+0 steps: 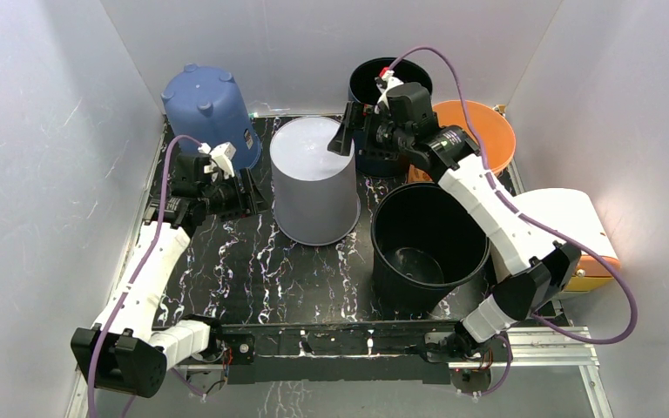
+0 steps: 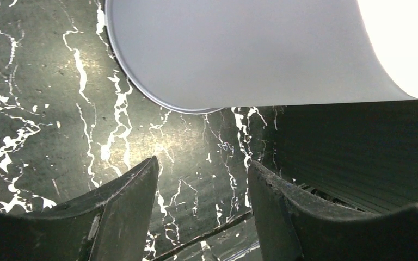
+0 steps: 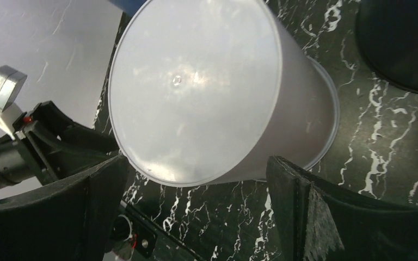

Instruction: Turn the large container upside down

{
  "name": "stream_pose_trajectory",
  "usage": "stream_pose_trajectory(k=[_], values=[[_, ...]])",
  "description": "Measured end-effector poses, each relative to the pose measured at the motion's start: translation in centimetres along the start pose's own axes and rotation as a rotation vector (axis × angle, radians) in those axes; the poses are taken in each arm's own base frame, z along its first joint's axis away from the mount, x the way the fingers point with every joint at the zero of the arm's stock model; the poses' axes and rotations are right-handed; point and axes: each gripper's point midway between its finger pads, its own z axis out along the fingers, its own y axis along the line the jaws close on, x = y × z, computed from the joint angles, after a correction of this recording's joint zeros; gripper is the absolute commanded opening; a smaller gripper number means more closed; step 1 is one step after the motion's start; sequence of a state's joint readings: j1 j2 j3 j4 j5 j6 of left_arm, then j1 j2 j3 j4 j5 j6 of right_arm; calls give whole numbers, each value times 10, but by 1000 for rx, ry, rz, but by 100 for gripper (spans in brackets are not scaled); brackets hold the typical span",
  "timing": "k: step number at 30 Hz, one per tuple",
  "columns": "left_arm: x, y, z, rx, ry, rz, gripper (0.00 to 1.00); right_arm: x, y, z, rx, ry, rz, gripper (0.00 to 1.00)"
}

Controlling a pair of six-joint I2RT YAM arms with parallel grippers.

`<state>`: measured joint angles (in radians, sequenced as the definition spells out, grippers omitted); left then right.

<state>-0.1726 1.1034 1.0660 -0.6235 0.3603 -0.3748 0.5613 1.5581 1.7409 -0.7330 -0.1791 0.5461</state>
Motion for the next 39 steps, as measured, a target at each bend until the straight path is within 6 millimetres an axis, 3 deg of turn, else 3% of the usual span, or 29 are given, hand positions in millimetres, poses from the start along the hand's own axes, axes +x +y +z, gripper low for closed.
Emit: stream_pose_trajectory(k=[12,26,35,39], values=[[3,-29,2,112,14,0,61,-31,-17,-33,135,-174,-6,98],[48,-111,22,246,90,163,61,-32,-32,-37,208,-212,14,98],[95,-173,78,289,176,313,64,-33,-43,-47,263,-251,33,98],[103,-170,105,258,194,326,65,-43,-42,-66,275,-312,34,98]])
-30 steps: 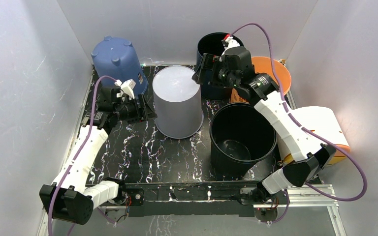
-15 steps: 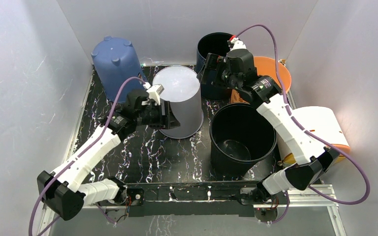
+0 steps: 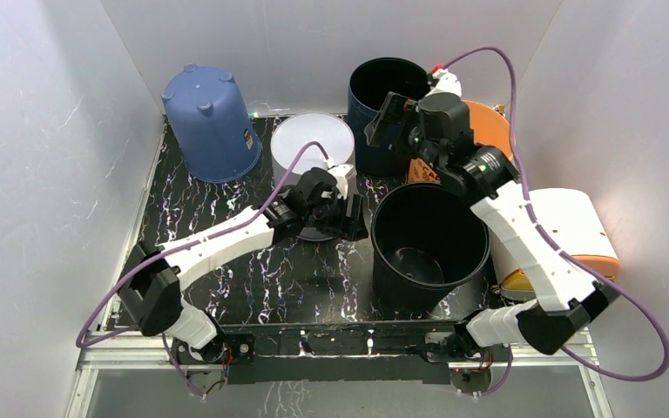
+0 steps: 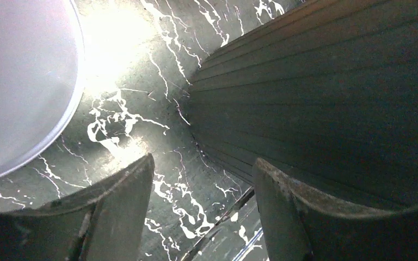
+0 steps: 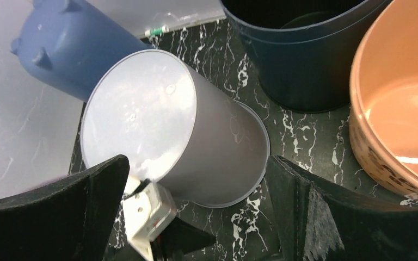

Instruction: Turn the large container upside down

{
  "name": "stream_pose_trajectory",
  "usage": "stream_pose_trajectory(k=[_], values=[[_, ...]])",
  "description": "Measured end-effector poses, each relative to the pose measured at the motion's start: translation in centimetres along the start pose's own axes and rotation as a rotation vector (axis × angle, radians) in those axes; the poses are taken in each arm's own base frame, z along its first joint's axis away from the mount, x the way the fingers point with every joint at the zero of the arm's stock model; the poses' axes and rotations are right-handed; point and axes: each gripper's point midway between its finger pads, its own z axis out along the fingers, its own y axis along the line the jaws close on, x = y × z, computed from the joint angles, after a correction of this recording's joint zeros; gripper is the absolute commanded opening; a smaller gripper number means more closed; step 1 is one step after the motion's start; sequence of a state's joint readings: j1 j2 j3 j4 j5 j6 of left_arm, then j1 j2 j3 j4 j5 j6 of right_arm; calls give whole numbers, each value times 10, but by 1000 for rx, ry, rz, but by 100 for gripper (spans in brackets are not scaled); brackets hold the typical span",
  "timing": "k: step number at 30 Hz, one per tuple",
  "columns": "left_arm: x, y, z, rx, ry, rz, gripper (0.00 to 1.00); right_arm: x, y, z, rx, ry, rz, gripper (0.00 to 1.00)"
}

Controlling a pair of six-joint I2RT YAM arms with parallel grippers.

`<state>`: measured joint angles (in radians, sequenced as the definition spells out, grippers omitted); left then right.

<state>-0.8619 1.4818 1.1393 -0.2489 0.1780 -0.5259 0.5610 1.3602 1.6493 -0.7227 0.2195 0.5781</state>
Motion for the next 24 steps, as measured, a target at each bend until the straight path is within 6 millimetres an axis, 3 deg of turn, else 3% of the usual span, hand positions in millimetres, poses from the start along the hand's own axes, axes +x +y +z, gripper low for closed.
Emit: stream_pose_trajectory(k=[4,7,10,12,13,15,16,18,21,24], values=[[-24,18,6,-14,-35,-21,66,-16,-5,-24,3,-76,15,98],[-54,51,5,-46,-75,-63,66,-29,-7,-39,0,-131,29,98],[-101,99,6,-95,-132,-112,65,-34,-11,-51,3,-168,44,98],[-144,149,13,-132,-169,-155,64,-30,-14,-51,5,-165,60,98],[-149,152,15,-124,-159,-159,65,-23,-15,-47,8,-144,57,98],[-142,138,15,-88,-130,-149,66,-8,-17,-36,30,-61,11,98],[-104,113,3,-48,-77,-164,66,-2,-21,-32,61,-12,-27,98],[-90,99,-3,-20,-67,-169,67,-2,-23,-38,105,68,-86,98],[-100,110,5,-41,-67,-173,67,-13,-15,-61,97,130,-115,98],[-119,123,13,-42,-77,-184,67,8,-16,-79,65,227,-123,98]])
